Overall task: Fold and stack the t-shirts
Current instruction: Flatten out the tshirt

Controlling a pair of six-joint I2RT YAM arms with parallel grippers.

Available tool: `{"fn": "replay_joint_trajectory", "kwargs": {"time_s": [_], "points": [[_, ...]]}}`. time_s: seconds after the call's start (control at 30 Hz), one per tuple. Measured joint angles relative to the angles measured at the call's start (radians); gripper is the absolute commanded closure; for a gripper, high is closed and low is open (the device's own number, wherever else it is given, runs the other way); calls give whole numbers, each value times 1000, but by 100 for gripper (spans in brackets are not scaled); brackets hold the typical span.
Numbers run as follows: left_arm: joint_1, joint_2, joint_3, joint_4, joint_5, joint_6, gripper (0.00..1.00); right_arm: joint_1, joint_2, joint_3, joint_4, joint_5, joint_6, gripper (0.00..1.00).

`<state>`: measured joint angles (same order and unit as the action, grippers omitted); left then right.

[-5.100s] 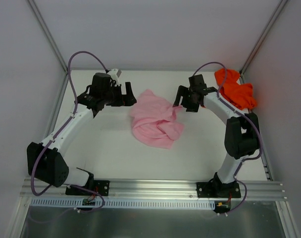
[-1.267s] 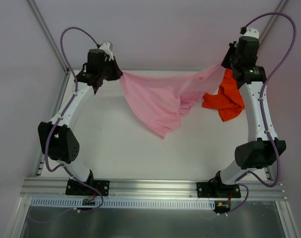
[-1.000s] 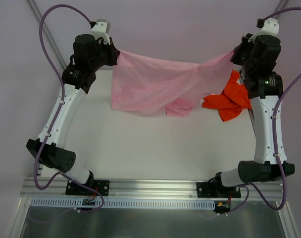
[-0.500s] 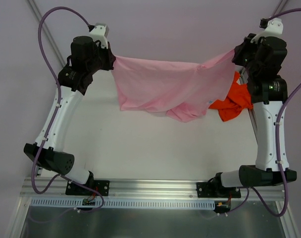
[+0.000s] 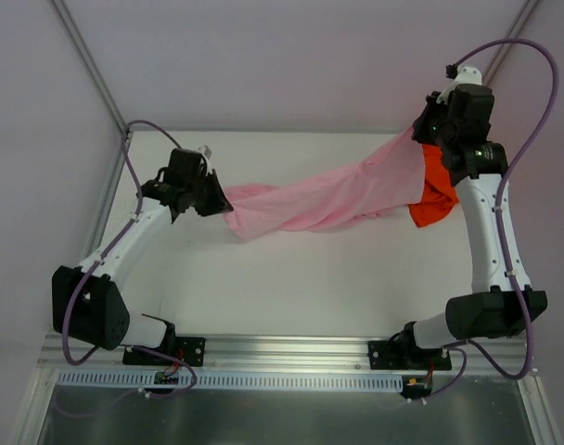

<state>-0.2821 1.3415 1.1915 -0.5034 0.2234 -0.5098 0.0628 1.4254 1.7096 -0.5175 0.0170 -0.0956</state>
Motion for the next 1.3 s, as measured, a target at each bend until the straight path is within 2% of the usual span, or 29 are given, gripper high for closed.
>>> {"fn": "replay_joint_trajectory", "kwargs": {"time_s": [0.1, 0.17, 0.37, 0.5, 0.57, 0.6, 0.67, 0.7, 0.73, 0.77, 0.8, 0.97, 1.17, 1.3], "points": [[0, 96, -105, 36, 2, -50, 100, 0, 67, -6, -1, -27, 10, 99], [0, 160, -112, 77, -1, -72, 100, 0, 106, -8, -2, -41, 16, 99], [0, 355, 47, 195, -31, -68, 99, 0, 169, -11, 10, -58, 17, 99], [0, 456, 125, 270, -40, -50, 83, 0, 219, -11, 25, -60, 17, 99], [0, 479, 126, 283, -45, -47, 78, 0, 253, -10, 40, -61, 16, 99], [1, 490, 126, 288, -45, -45, 67, 0, 269, -10, 44, -61, 16, 99], [2, 507, 126, 290, -46, -37, 54, 0, 303, -10, 53, -61, 13, 99], [2, 515, 126, 289, -45, -28, 33, 0, 318, -10, 55, -61, 11, 99], [2, 518, 126, 289, -44, -20, 24, 0, 333, -9, 56, -60, 9, 99], [2, 518, 126, 284, -42, -18, 10, 0, 348, -8, 55, -60, 8, 99], [2, 516, 126, 279, -40, -10, 8, 0, 356, -5, 55, -60, 7, 99], [3, 457, 110, 213, -40, -3, 8, 0, 392, 44, 49, -60, 5, 99], [3, 239, -93, 194, -22, -81, 18, 0, 393, 84, 50, -59, 4, 99], [3, 225, -213, 258, 24, -157, 21, 0, 394, 86, 47, -56, 2, 99]]}}
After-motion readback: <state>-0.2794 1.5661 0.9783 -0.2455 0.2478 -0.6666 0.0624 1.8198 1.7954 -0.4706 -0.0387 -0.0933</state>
